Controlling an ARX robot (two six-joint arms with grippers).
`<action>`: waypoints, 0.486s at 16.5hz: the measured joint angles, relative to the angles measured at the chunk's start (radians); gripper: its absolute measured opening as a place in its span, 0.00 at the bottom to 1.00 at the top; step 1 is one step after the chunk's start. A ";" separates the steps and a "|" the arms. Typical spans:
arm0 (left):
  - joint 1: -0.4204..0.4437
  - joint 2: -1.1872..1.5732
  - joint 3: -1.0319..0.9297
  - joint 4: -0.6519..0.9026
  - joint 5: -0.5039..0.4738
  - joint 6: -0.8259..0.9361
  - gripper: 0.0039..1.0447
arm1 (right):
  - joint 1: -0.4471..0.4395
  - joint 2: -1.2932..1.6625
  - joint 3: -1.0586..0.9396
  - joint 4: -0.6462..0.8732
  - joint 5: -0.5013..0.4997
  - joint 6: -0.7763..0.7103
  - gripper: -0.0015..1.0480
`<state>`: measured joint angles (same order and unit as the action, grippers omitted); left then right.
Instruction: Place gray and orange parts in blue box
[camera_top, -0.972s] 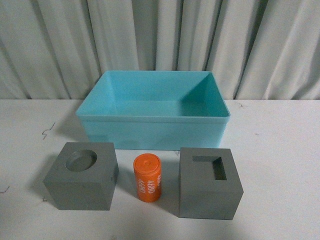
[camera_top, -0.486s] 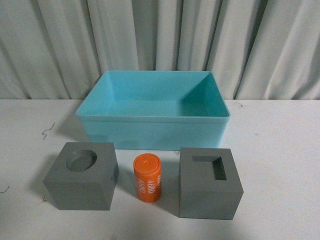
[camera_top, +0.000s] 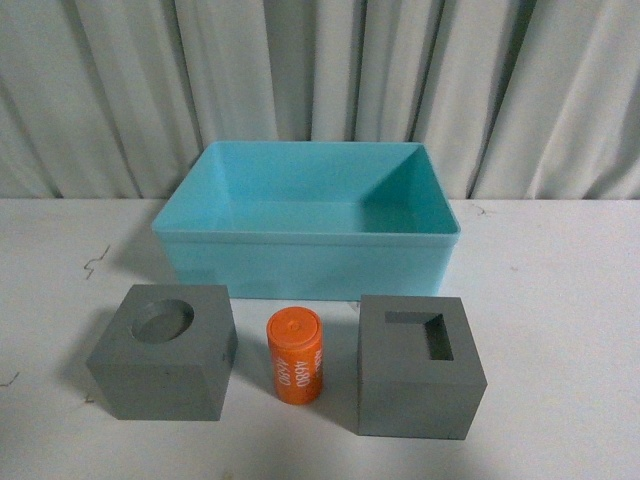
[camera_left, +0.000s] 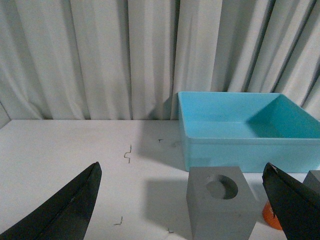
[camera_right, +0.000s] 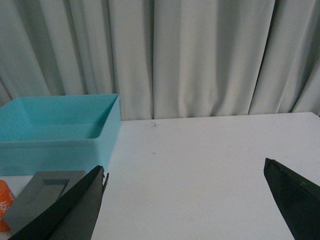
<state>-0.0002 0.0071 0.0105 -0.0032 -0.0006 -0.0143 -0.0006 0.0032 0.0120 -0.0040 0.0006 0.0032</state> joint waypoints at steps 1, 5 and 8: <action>0.000 0.000 0.000 0.000 0.000 0.000 0.94 | 0.000 0.000 0.000 0.000 0.000 0.000 0.94; 0.000 0.000 0.000 0.000 0.000 0.000 0.94 | 0.000 0.000 0.000 0.000 0.000 0.000 0.94; 0.000 0.000 0.000 0.000 0.000 0.000 0.94 | 0.000 0.000 0.000 0.000 0.000 0.000 0.94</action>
<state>-0.0002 0.0071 0.0105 -0.0032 -0.0006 -0.0143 -0.0006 0.0032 0.0120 -0.0036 0.0006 0.0029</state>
